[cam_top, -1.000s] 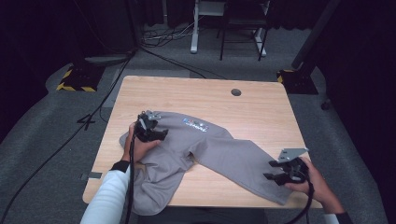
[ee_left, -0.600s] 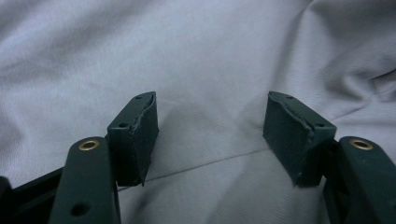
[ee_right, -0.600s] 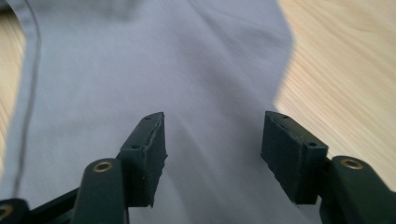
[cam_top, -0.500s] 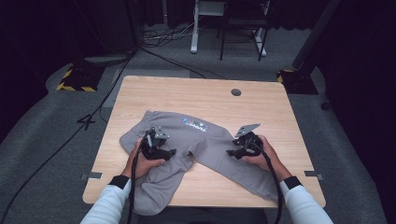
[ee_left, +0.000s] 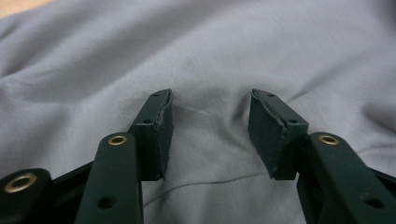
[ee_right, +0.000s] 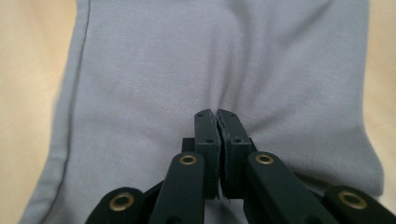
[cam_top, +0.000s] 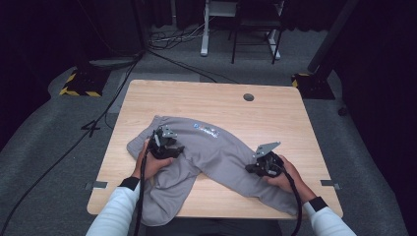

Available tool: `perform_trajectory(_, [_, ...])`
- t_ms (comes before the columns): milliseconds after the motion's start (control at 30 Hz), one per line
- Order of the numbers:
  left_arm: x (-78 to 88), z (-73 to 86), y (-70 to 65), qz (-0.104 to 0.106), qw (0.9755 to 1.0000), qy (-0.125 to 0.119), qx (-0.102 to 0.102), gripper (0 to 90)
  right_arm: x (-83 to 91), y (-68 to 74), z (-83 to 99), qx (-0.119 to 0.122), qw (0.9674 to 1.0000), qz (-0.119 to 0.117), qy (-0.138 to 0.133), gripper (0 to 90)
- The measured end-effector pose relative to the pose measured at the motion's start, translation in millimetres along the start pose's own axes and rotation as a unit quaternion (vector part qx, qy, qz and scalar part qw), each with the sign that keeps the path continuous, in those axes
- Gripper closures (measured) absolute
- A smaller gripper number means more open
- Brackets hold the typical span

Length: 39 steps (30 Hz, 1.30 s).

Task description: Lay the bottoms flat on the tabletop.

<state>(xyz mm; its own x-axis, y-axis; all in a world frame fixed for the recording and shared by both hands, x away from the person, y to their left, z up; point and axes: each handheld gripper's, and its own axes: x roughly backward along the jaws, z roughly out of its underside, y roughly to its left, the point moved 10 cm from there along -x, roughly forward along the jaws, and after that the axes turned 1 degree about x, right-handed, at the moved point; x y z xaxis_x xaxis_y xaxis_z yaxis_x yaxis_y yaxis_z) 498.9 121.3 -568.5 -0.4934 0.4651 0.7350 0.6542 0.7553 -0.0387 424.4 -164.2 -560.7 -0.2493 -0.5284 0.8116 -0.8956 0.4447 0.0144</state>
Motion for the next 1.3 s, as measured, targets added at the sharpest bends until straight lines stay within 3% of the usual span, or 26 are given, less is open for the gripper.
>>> perform_trajectory(100, [-8.5, -8.7, 6.8, -0.008, 0.9998, -0.009, 0.012, 48.8, 8.5, 29.1, 12.0, 0.025, 0.9977, -0.060, 0.017, 87.0])
perform_trajectory(167, [-14.0, -14.4, 9.0, -0.011, 0.9998, -0.011, 0.011, 47.3, 12.2, 49.3, 17.5, 0.048, 0.9937, -0.097, 0.031, 86.2])
perform_trajectory(300, [-22.0, -23.1, 9.1, -0.016, 0.9998, -0.004, 0.010, 42.8, 13.5, 71.6, 18.2, 0.087, 0.9880, -0.118, 0.049, 74.0])
perform_trajectory(367, [-21.3, -23.0, 7.1, -0.024, 0.9996, 0.012, 0.012, 36.5, 12.4, 74.0, 14.9, 0.098, 0.9876, -0.110, 0.053, 60.0])
perform_trajectory(400, [-18.8, -21.4, 4.8, -0.021, 0.9996, 0.019, 0.005, 34.4, 12.4, 71.8, 11.6, 0.101, 0.9886, -0.101, 0.048, 59.0])
perform_trajectory(467, [-10.7, -17.9, -3.1, -0.006, 0.9999, 0.011, 0.000, 31.4, 14.4, 63.5, 1.6, 0.087, 0.9922, -0.085, 0.029, 50.8])
perform_trajectory(533, [1.8, -12.1, -9.8, -0.007, 1.0000, 0.000, -0.006, 29.7, 16.5, 47.3, -13.9, 0.065, 0.9964, -0.056, 0.003, 50.4])
perform_trajectory(600, [15.4, -3.5, -20.1, 0.003, 0.9999, -0.004, -0.010, 29.7, 15.8, 27.9, -33.8, 0.044, 0.9984, -0.023, -0.026, 45.8])
perform_trajectory(667, [29.6, 5.8, -29.3, 0.002, 0.9996, -0.007, -0.027, 29.4, 8.9, 2.4, -55.8, 0.017, 0.9988, 0.018, -0.042, 44.9])
perform_trajectory(767, [44.0, 24.9, -41.9, 0.016, 0.9994, -0.009, -0.030, 28.8, -7.2, -23.4, -78.8, -0.017, 0.9981, 0.040, -0.043, 42.8])
perform_trajectory(833, [50.2, 39.8, -48.9, 0.023, 0.9994, -0.002, -0.026, 29.0, -22.2, -39.3, -91.7, -0.024, 0.9970, 0.066, -0.034, 41.8])
perform_trajectory(933, [59.6, 55.6, -56.2, 0.022, 0.9994, -0.001, -0.027, 28.5, -43.9, -55.0, -110.9, -0.036, 0.9961, 0.073, -0.033, 42.8])
perform_trajectory(1033, [65.6, 66.2, -61.9, 0.023, 0.9996, -0.009, -0.016, 25.1, -63.8, -66.9, -128.7, -0.057, 0.9956, 0.059, -0.044, 43.7])
perform_trajectory(1133, [66.8, 71.8, -63.8, 0.014, 0.9994, -0.005, -0.030, 25.1, -81.5, -75.1, -137.6, -0.084, 0.9943, 0.051, -0.040, 45.7])
perform_trajectory(1200, [64.7, 72.2, -63.7, 0.016, 0.9994, -0.006, -0.032, 24.1, -90.9, -78.3, -137.0, -0.079, 0.9949, 0.058, -0.023, 47.5])
perform_trajectory(1233, [64.4, 72.0, -63.4, 0.015, 0.9994, -0.006, -0.032, 24.1, -95.4, -80.7, -133.9, -0.068, 0.9949, 0.073, -0.005, 48.1])
perform_trajectory(1300, [63.5, 71.1, -62.5, 0.015, 0.9992, -0.007, -0.036, 24.1, -96.4, -81.4, -133.4, -0.072, 0.9950, 0.069, -0.006, 53.7])
